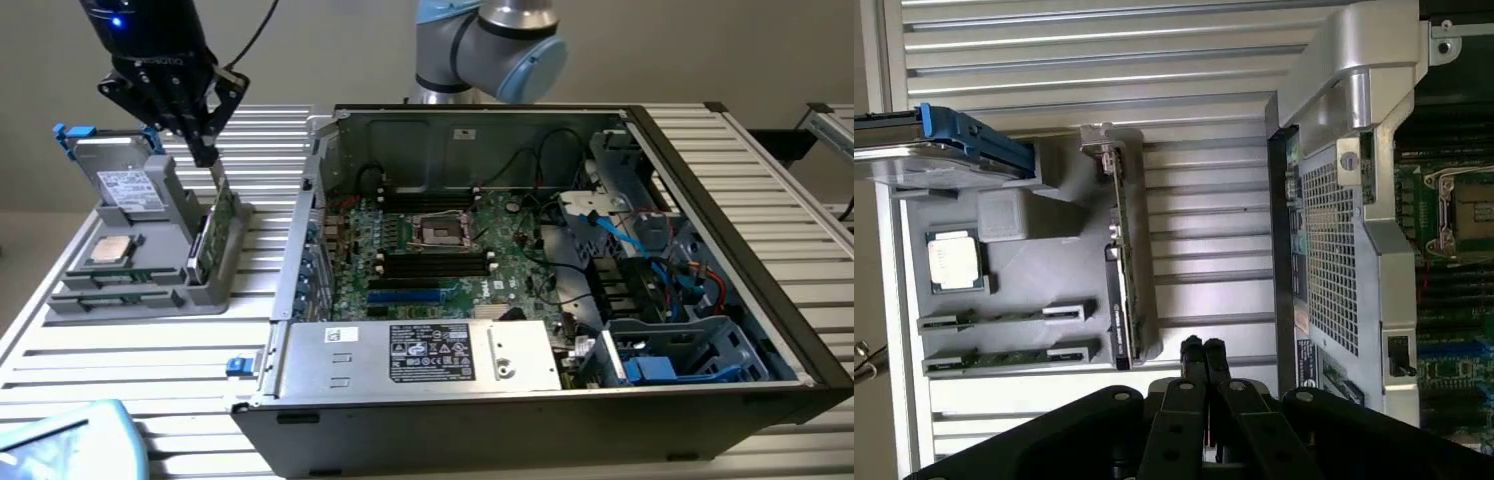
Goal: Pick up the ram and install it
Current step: 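Reach for the ram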
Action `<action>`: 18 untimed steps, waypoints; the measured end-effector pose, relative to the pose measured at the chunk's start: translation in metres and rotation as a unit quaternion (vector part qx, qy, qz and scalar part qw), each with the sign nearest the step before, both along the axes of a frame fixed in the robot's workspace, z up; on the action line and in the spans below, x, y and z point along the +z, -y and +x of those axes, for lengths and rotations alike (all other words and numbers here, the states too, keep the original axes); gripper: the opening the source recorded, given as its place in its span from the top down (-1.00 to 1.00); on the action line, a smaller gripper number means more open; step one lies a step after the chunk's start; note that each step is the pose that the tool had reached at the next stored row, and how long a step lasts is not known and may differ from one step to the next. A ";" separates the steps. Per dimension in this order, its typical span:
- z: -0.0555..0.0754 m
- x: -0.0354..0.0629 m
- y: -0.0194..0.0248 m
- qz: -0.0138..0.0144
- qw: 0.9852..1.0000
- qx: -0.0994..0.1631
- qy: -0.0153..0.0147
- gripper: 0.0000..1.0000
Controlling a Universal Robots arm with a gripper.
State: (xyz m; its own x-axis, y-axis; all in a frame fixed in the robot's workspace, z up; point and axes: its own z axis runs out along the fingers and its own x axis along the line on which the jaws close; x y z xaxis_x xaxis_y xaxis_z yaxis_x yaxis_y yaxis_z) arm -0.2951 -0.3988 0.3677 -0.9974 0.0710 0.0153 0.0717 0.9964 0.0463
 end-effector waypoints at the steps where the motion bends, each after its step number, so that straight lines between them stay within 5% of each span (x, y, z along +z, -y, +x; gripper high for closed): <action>1: -0.004 -0.0013 0.0000 0.000 1.000 0.000 -0.001 0.80; 6: -0.021 -0.0082 0.0001 0.000 1.000 0.002 -0.004 0.80; 18: -0.033 -0.0174 0.0008 -0.001 1.000 0.014 -0.014 0.80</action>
State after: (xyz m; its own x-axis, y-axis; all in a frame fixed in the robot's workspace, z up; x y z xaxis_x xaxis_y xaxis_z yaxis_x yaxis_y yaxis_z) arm -0.3284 -0.3996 0.3503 -0.9982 0.0433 0.0423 0.0451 0.9981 0.0420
